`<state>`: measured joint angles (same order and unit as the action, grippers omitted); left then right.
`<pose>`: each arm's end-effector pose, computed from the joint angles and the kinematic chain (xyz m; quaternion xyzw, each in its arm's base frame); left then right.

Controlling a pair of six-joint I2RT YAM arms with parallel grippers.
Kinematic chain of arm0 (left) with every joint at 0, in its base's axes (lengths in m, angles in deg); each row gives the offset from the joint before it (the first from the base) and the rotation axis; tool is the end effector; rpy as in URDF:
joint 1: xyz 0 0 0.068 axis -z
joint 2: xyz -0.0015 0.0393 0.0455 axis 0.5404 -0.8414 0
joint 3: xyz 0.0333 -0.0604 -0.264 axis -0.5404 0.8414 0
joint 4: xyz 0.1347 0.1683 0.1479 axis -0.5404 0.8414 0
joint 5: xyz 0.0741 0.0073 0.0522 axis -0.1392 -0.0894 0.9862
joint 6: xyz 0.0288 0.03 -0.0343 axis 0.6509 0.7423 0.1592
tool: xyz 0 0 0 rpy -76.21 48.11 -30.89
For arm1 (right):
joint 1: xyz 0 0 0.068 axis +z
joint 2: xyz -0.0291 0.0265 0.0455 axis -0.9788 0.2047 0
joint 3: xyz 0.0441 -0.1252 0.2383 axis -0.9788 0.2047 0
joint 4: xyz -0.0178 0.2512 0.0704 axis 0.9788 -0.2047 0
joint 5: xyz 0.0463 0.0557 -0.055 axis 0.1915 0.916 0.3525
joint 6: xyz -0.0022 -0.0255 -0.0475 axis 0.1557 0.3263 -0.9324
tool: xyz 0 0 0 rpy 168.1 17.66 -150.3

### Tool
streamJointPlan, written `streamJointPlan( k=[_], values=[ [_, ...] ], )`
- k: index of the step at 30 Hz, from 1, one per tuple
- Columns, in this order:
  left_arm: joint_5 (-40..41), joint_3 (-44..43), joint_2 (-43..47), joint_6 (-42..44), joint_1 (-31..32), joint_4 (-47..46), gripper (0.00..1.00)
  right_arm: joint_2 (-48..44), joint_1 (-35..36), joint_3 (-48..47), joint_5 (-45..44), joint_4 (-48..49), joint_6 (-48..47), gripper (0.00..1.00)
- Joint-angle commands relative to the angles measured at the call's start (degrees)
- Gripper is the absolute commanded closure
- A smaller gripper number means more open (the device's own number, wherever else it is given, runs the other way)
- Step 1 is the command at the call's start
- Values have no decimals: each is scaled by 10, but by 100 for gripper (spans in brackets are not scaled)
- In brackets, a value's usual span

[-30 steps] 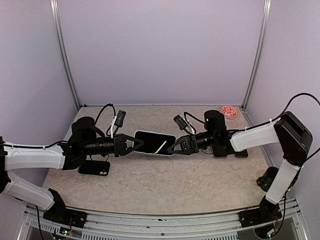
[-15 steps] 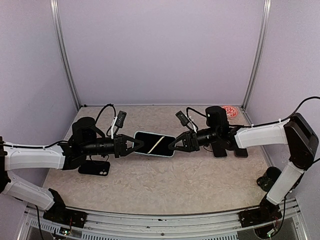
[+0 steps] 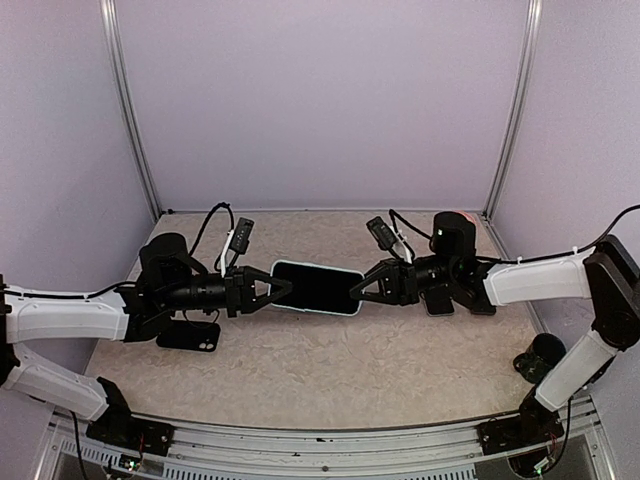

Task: Put the phone into the phone case
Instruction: Press the phone onto the phone case, then pass from the left arm to the right

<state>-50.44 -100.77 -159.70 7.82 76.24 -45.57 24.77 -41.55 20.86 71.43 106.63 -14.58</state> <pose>0.1803 -0.1992 0.2571 0.2803 0.6701 -0.5664 0.3894 0.2403 0.2195 0.2407 -0.3883 0.6150 0.6493 0.2222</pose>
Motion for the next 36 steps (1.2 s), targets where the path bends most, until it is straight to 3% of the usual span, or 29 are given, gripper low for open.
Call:
streamJointPlan(
  k=[1,10,16,23,25,29,36],
  values=[
    [19,-1,15,-1,-27,-15,100,-50,-40,14,66,45,24,100],
    [13,2,14,-8,-30,-21,100,-92,-41,31,96,71,32,97],
    [9,0,14,-11,-30,-23,100,-95,-44,31,104,68,37,87],
    [7,4,17,-12,-29,-23,100,-101,-57,32,93,87,66,55],
    [6,4,17,-10,-29,-20,100,-109,-58,21,77,36,16,47],
    [-15,-12,10,4,-28,5,100,-110,-57,-30,16,-162,-116,39],
    [-56,-68,-9,69,-20,109,100,-102,-44,-51,-5,-245,-200,34]
  ],
)
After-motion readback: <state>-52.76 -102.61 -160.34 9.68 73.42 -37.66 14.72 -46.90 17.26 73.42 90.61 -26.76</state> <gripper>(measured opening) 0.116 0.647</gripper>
